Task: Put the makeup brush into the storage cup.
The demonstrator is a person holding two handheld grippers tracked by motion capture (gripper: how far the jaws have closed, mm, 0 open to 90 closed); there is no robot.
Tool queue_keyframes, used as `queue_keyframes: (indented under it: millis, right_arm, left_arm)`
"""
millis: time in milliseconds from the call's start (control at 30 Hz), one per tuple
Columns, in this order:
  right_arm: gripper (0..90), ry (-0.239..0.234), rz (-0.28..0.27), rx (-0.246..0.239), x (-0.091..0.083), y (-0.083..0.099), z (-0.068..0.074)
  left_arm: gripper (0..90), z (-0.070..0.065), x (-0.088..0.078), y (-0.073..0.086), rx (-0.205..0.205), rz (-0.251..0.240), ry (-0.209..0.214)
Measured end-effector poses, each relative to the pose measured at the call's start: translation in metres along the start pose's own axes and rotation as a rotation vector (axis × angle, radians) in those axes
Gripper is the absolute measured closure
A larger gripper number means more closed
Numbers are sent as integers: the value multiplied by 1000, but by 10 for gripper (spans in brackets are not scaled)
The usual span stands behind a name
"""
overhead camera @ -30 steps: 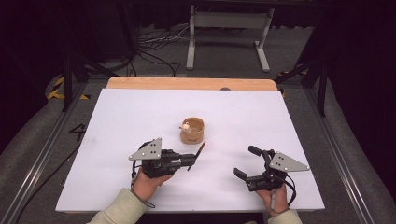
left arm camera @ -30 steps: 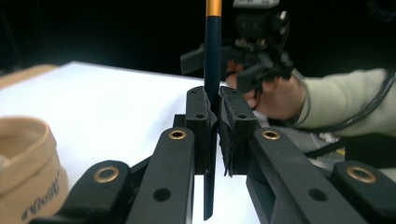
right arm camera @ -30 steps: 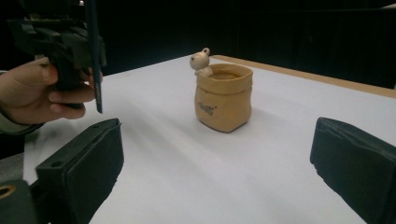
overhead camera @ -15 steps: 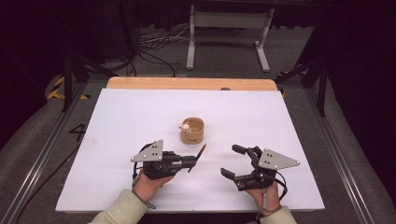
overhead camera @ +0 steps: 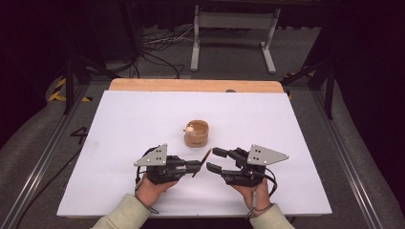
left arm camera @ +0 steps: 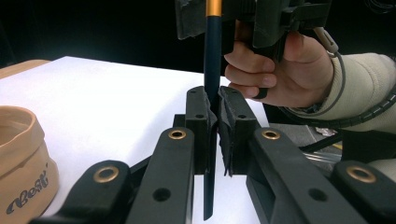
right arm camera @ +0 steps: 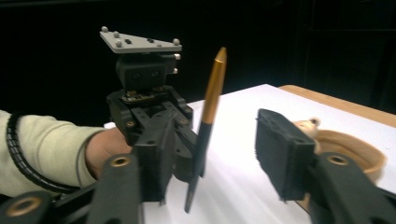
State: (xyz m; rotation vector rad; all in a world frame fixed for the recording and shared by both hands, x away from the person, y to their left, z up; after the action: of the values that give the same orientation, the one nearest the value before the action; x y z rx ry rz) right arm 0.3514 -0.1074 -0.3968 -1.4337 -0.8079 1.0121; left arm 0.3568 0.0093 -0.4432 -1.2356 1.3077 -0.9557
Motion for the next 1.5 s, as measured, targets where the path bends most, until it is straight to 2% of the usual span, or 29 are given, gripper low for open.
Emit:
queue_keyframes:
  millis: [233, 367, 433, 700, 900, 1033, 1067, 1167, 1267, 1400, 1500]
  right_arm:
    - [628, -29, 22, 33, 11, 3, 4]
    - [667, -30, 30, 51, 13, 5, 3]
    - [716, -34, 30, 67, 14, 6, 3]
    - [817, -29, 35, 106, 15, 7, 2]
    - [829, -30, 37, 116, 16, 7, 2]
    - [834, -29, 46, 98, 16, 5, 4]
    - [834, -28, 48, 95, 16, 5, 4]
    - [835, -24, 51, 78, 16, -1, 4]
    - [835, -16, 53, 66, 16, -5, 2]
    - [835, 0, 60, 50, 17, -14, -3]
    - [835, 12, 70, 36, 19, -20, -8]
  left_arm:
    - [831, -1, 1, 1, 4, 4, -1]
    - [831, -1, 1, 0, 4, 0, -3]
    - [831, -1, 1, 0, 6, 1, -4]
    - [831, 0, 1, 1, 2, 4, -29]
    - [831, 0, 1, 2, 6, 4, -28]
    - [824, 0, 1, 1, 9, 4, -25]
    - [819, 0, 0, 0, 1, 6, -36]
    - [660, 0, -1, -1, -15, 14, -32]
    - [624, 2, -4, 0, -23, 22, -49]
    - [577, 6, -12, 1, -6, 32, -98]
    - [486, 9, -16, 0, -5, 33, -123]
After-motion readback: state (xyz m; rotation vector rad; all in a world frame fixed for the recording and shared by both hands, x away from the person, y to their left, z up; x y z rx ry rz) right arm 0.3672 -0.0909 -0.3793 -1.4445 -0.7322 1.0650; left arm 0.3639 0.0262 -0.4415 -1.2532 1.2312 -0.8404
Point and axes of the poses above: each handheld gripper's, and its own axes: x roughly forward along the jaws, y roughly out of its underside, z roughly to its left, the point moved 9 cm from there along x, roughly forward along the jaws, and after that the axes turned 3 degrees about -x, right-handed, at the moved point
